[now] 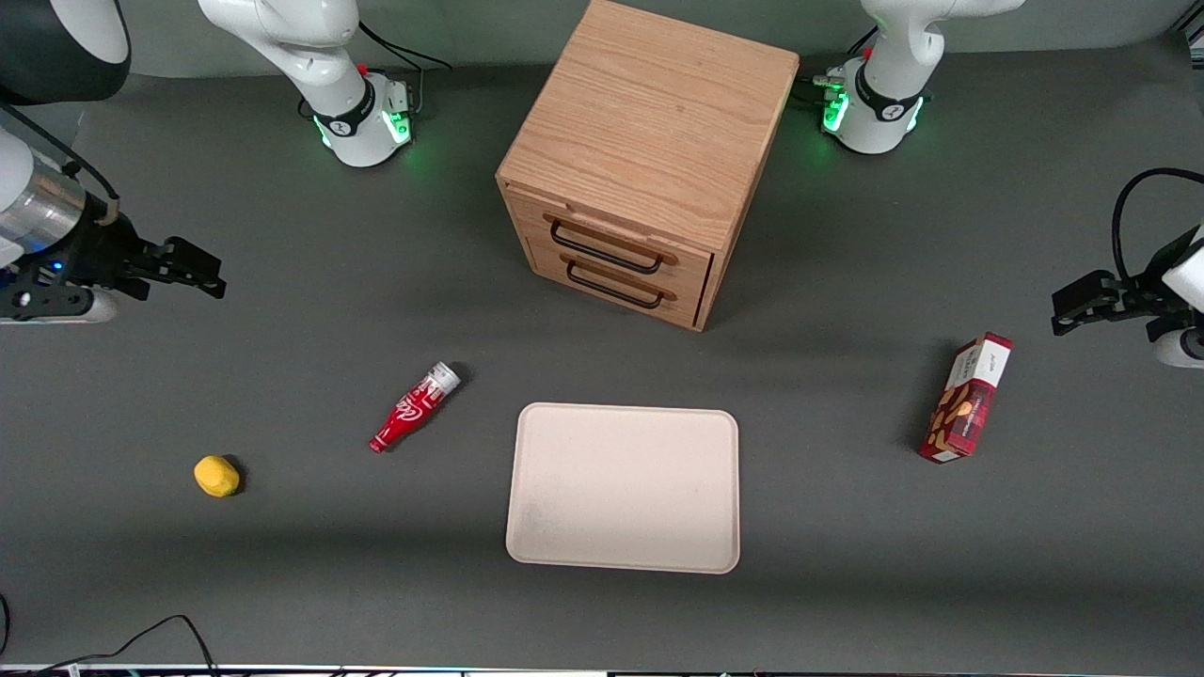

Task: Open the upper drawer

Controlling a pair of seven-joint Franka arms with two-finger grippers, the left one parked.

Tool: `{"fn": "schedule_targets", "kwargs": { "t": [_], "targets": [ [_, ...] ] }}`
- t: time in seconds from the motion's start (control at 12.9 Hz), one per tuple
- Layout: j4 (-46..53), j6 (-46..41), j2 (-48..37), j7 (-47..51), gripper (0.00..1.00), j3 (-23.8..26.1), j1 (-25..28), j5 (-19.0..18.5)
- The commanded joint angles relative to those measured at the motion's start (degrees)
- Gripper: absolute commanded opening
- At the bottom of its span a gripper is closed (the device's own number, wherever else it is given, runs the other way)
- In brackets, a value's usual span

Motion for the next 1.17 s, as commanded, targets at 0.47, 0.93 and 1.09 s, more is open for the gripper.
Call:
{"fn": "schedule_targets", "kwargs": {
  "t": [0.47,0.93,1.09],
  "targets": [
    [10.45,0.23,13.26,-2.09,1.00,16.72,14.74,-3.26],
    [11.16,7.69,21.45,-1.74,1.00,25.19,18.95,-9.59],
    [10.99,8.84,23.91,-2.18,1.00,25.46,21.59,-13.82]
  ]
}}
